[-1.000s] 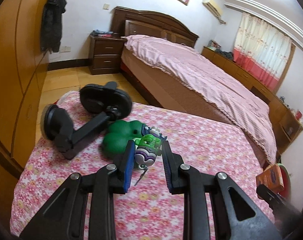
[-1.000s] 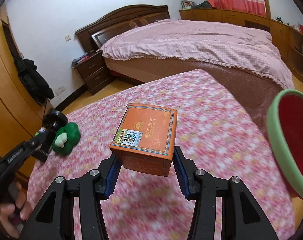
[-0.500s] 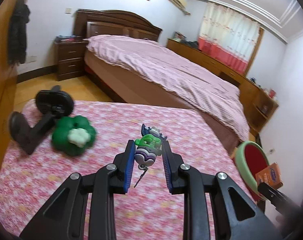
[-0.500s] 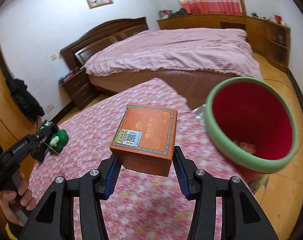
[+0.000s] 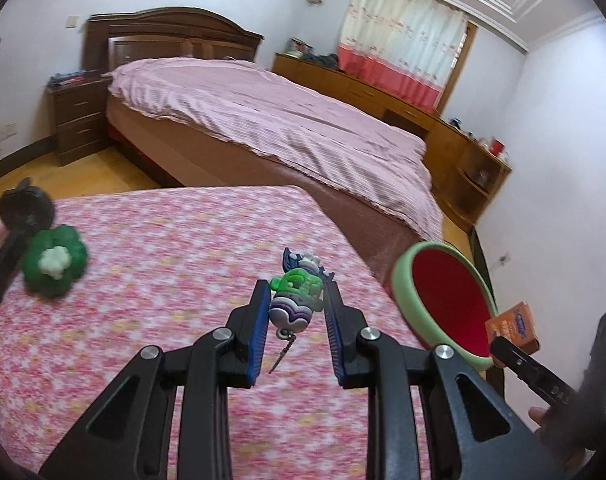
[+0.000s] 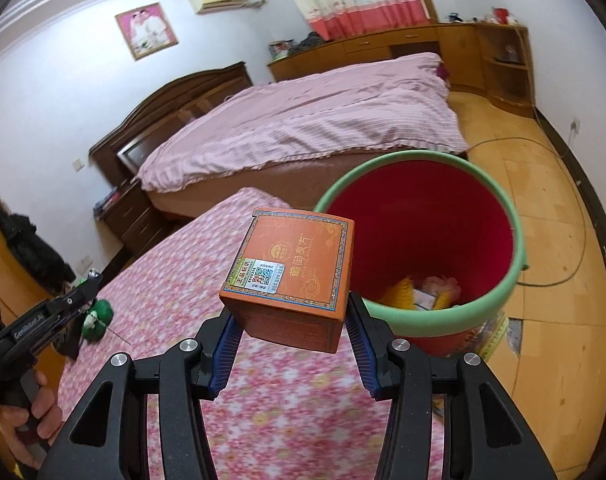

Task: Collect trash
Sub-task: 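Carry the toy and orange box over the red bucket and open both tools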

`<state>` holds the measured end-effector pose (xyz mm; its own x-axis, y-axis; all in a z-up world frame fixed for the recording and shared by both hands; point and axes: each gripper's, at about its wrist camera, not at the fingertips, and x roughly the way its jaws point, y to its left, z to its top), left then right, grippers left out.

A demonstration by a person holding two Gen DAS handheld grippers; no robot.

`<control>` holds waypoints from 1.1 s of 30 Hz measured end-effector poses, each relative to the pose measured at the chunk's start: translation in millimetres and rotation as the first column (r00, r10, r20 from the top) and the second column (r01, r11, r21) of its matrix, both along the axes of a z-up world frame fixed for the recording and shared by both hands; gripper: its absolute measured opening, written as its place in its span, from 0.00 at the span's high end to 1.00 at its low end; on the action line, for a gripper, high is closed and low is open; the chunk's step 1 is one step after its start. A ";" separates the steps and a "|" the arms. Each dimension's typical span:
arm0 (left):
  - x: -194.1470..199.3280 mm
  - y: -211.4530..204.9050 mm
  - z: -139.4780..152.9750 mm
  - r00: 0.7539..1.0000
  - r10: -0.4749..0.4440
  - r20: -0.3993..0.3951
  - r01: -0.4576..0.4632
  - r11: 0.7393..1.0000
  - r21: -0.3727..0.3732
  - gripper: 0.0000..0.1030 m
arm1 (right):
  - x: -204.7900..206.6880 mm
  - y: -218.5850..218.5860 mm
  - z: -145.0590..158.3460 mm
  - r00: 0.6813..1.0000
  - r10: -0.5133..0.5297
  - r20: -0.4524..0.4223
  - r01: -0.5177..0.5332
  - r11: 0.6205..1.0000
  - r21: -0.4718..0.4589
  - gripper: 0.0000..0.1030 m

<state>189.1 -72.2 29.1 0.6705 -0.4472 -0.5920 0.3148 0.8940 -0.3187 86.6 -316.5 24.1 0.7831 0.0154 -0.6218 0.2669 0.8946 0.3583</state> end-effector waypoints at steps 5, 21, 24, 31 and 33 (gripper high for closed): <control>1.9 -37.8 -0.1 0.997 -0.073 -0.024 0.073 0.997 0.003 0.74 | -6.9 -26.1 -5.2 0.999 -0.047 0.001 0.047 0.998 0.032 0.50; 16.4 -173.8 -11.2 0.945 -0.321 -0.062 0.322 0.947 0.004 0.74 | -16.2 -87.9 -14.5 0.992 -0.124 0.022 0.123 0.990 0.072 0.50; 21.8 -193.5 -20.5 0.934 -0.347 -0.079 0.349 0.937 0.010 0.74 | -15.3 -94.1 -17.3 0.991 -0.129 0.024 0.127 0.989 0.078 0.50; 32.6 -219.3 -43.2 0.914 -0.387 -0.123 0.393 0.919 0.026 0.74 | -10.0 -105.4 -26.2 0.991 -0.135 0.017 0.133 0.987 0.087 0.50; 36.2 -221.1 -48.2 0.913 -0.388 -0.128 0.394 0.919 0.025 0.75 | -8.0 -106.7 -28.6 0.991 -0.135 0.014 0.134 0.987 0.089 0.50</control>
<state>225.2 -293.4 -19.2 0.3716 -0.6275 -0.6842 0.6053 0.7226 -0.3340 78.7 -423.2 -4.5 0.7938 -0.0369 -0.6071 0.3748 0.8158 0.4404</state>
